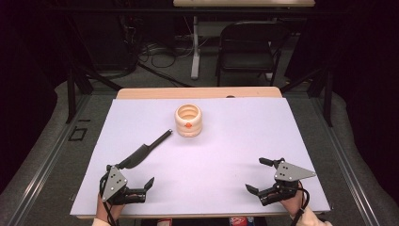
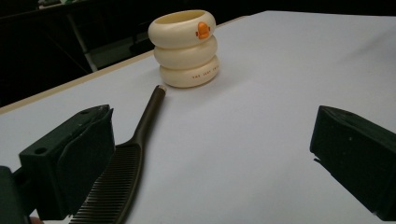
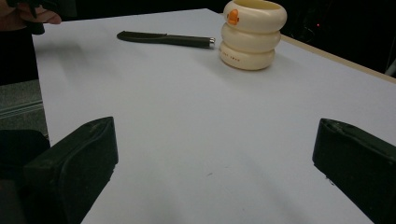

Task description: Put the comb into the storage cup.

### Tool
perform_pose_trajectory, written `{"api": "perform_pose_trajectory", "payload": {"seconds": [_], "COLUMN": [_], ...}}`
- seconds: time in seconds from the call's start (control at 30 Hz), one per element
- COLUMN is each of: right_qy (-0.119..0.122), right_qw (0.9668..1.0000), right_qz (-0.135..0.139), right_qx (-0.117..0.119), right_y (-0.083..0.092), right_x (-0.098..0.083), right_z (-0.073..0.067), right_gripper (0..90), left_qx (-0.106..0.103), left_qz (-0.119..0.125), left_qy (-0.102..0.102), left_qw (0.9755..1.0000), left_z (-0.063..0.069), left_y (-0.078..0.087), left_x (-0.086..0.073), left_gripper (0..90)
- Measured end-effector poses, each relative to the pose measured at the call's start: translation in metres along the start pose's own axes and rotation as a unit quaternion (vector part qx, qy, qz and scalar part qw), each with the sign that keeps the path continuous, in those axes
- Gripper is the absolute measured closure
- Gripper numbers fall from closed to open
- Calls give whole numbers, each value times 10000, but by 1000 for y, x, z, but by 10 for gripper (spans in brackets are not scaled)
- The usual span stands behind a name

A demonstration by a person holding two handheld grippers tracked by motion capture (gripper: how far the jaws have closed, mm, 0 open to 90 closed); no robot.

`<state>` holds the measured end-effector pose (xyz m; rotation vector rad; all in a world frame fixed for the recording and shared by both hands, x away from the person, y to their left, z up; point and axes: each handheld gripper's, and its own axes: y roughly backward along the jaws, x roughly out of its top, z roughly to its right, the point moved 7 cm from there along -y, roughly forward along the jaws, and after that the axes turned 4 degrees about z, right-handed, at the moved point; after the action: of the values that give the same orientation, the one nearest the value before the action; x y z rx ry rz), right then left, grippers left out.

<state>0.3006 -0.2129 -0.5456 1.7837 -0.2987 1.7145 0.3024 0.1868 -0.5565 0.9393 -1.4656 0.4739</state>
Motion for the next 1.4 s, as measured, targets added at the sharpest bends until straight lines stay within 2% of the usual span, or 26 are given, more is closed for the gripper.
{"api": "perform_pose_trajectory", "payload": {"seconds": [0.57, 0.67, 0.73, 1.4], "right_qy": [3, 3, 0, 1], "right_qw": [10000, 10000, 10000, 10000], "right_qz": [-38, -50, -59, -70], "right_qx": [9, 16, 16, 42], "right_y": [-2, -2, -2, -3], "right_x": [-1, -1, -1, -1], "right_z": [0, -1, -1, -1], "right_gripper": [0, 0, 0, 0], "left_qx": [8, 29, 42, 27], "left_qz": [-17, 6, -12, -361], "left_qy": [69, 94, 181, 331], "left_qw": [10000, 10000, 9998, 9988], "left_z": [0, -1, -3, -13], "left_y": [-7, -8, -13, -42], "left_x": [4, 5, 7, 14], "left_gripper": [0, 0, 0, 0]}}
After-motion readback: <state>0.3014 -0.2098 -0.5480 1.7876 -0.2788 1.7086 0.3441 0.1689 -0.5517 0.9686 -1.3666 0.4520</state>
